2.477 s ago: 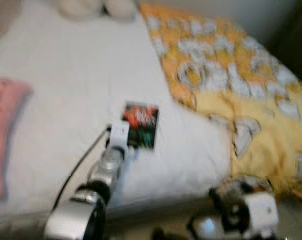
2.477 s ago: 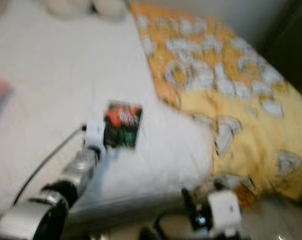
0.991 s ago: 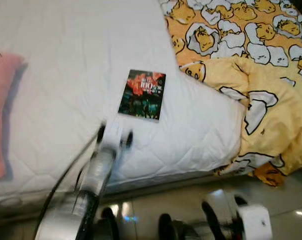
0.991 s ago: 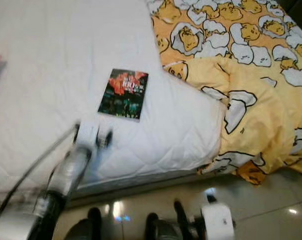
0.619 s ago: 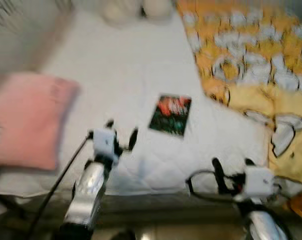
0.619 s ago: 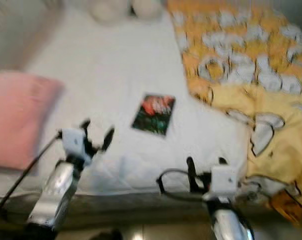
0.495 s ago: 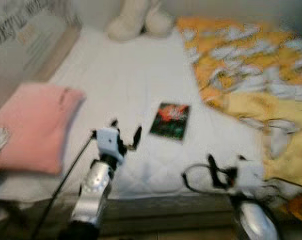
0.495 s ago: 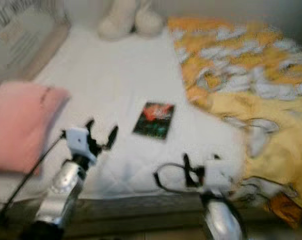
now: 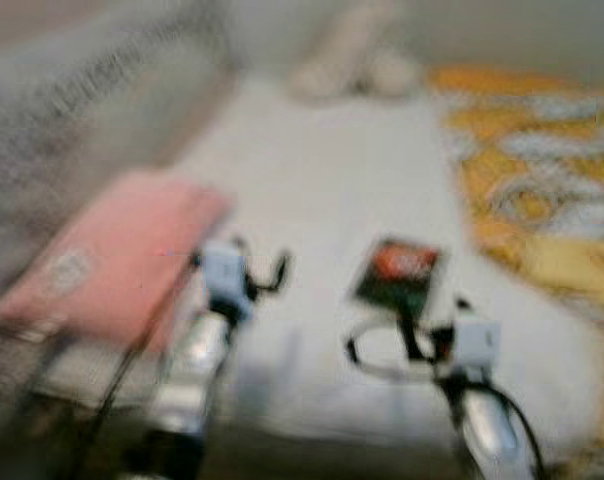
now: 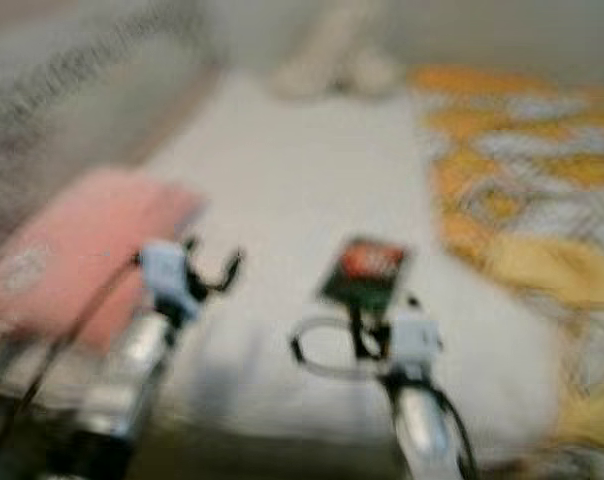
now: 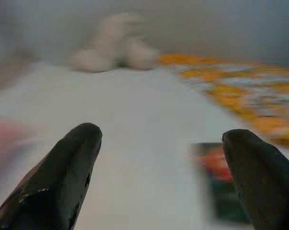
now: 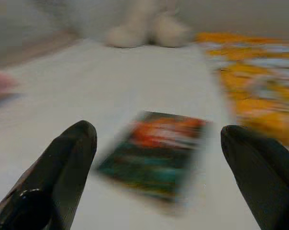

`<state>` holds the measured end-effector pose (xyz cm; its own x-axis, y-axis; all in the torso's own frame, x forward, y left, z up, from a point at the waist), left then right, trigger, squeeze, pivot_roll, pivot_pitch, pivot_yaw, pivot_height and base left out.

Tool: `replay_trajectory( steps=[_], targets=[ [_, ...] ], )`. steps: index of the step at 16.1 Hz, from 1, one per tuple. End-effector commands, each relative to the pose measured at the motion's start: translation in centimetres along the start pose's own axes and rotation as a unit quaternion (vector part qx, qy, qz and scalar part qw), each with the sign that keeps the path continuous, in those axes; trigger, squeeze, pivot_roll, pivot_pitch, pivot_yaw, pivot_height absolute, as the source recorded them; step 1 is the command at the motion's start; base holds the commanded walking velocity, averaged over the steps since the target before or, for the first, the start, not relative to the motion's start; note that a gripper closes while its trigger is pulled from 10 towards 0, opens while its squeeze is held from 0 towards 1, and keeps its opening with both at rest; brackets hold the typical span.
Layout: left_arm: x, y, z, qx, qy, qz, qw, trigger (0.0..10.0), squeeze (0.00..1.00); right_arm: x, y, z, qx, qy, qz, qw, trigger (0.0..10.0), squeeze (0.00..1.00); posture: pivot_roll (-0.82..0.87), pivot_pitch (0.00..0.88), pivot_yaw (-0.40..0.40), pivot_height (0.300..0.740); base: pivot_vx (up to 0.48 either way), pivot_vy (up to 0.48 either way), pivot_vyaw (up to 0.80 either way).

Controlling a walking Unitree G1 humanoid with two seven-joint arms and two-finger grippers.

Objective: Clean up the room

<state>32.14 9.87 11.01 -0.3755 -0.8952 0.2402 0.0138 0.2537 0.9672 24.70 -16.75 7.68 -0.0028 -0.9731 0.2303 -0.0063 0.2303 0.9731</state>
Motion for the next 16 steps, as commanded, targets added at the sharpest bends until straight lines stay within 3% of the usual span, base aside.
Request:
replay_trajectory(
  steps=[1,4,6,9,13,15,16],
  targets=[
    [1.1,0.3,-0.5,0.001,-0.023,0.003,1.0,10.0,0.0,0.5,-0.1,0.1,0.001,-0.01,0.003,1.0,10.0,0.0,0.06,0.0,0.039,0.74,0.48,0.0,0.0],
    [2.9,0.3,-0.6,0.003,-0.063,0.0,0.998,10.0,0.0,1.4,-0.1,-0.2,0.0,-0.021,0.0,1.0,10.0,0.0,0.05,0.0,0.038,0.74,0.48,0.0,0.0],
    [3.5,1.2,-0.7,0.004,-0.071,-0.022,0.997,10.0,0.0,3.1,-0.7,-1.8,-0.034,-0.063,-0.054,0.996,10.0,0.0,0.07,0.021,0.05,0.74,0.24,0.0,0.0],
    [2.8,3.6,0.1,0.01,-0.103,-0.065,0.993,10.0,0.0,3.8,-1.3,-5.2,-0.065,-0.086,-0.108,0.988,10.0,0.0,0.15,0.126,0.062,0.74,0.0,0.0,0.0],
    [0.3,5.6,1.5,0.004,-0.078,-0.093,0.993,10.0,0.0,4.7,-2.1,-8.0,-0.087,-0.107,-0.115,0.984,10.0,0.0,0.27,0.238,0.064,0.74,0.0,0.0,0.0],
    [0.1,6.3,2.5,0.002,-0.074,-0.103,0.992,10.0,0.0,5.3,-2.4,-8.7,-0.098,-0.124,-0.126,0.979,10.0,0.0,0.33,0.292,0.064,0.74,0.0,0.0,0.0],
    [0.8,6.7,3.4,0.002,-0.095,-0.106,0.99,10.0,0.0,5.3,-2.4,-9.2,-0.103,-0.129,-0.142,0.976,10.0,0.0,0.36,0.321,0.057,0.74,0.0,0.0,0.0]
  ],
)
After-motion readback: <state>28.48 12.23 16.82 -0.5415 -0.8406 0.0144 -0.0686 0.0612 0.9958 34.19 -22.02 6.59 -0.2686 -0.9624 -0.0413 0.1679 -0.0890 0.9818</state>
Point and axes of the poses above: a point about 5 cm out from each wrist's last joint towards the gripper, its own z axis pointing back from the gripper into the wrist, its own y axis along the axis of the wrist's last joint, x = y × z, the point moved 1 cm from there along -z, pointing out of the wrist towards the gripper, and after that the axes turned 12 degrees about z, right-handed, at the moved point
